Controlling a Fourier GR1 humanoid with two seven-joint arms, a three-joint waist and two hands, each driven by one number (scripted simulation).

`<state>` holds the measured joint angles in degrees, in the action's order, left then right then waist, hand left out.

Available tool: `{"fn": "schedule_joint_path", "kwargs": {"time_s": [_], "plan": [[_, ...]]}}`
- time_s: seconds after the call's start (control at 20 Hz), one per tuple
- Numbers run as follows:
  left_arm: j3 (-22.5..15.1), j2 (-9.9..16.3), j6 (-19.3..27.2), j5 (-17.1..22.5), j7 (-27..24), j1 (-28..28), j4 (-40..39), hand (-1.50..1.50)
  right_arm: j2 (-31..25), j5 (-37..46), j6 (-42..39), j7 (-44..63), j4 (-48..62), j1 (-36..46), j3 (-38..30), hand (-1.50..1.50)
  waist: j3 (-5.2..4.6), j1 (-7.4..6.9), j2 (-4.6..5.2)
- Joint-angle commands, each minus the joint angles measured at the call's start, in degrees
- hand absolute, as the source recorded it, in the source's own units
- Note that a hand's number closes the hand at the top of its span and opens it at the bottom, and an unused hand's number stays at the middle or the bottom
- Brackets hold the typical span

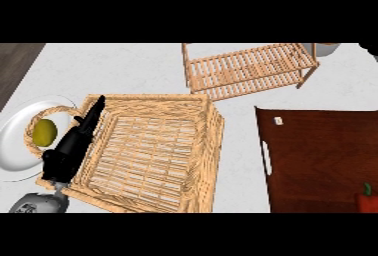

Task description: Pick the cupcake from the tray and place it in the tiered shelf

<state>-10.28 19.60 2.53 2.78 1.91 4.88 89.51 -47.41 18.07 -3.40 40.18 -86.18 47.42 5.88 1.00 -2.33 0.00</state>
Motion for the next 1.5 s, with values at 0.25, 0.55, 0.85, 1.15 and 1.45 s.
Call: {"fn": "schedule_joint_path", "kwargs": {"time_s": [0.25,0.55,0.85,1.15,1.45], "plan": [[-2.12,-1.89,-1.84,0.45,0.92,-3.24,-7.53,0.0,5.79,6.19,0.12,-7.26,17.38,10.62,4.95,1.5,-1.16,-1.97,1.59],[-2.35,-2.51,-1.27,0.1,2.7,-1.25,-6.2,0.0,12.43,8.64,1.33,-11.54,29.0,15.59,7.27,1.5,-1.09,-2.57,1.7],[-2.36,-3.71,-0.97,0.57,4.44,0.11,-7.44,0.0,16.62,8.62,-1.4,-14.57,38.64,19.76,7.74,1.5,-1.06,-1.49,1.63],[-2.35,-2.64,-1.71,0.55,1.98,-1.53,-6.02,0.0,26.94,-9.29,3.96,-13.77,44.4,19.0,-8.93,-1.5,-0.87,-2.58,2.39],[-1.3,-1.73,-1.38,0.33,3.36,-1.36,-6.65,0.0,27.85,-16.1,7.74,-22.21,48.07,21.28,-18.0,-1.5,-0.88,-1.46,1.96]]}}
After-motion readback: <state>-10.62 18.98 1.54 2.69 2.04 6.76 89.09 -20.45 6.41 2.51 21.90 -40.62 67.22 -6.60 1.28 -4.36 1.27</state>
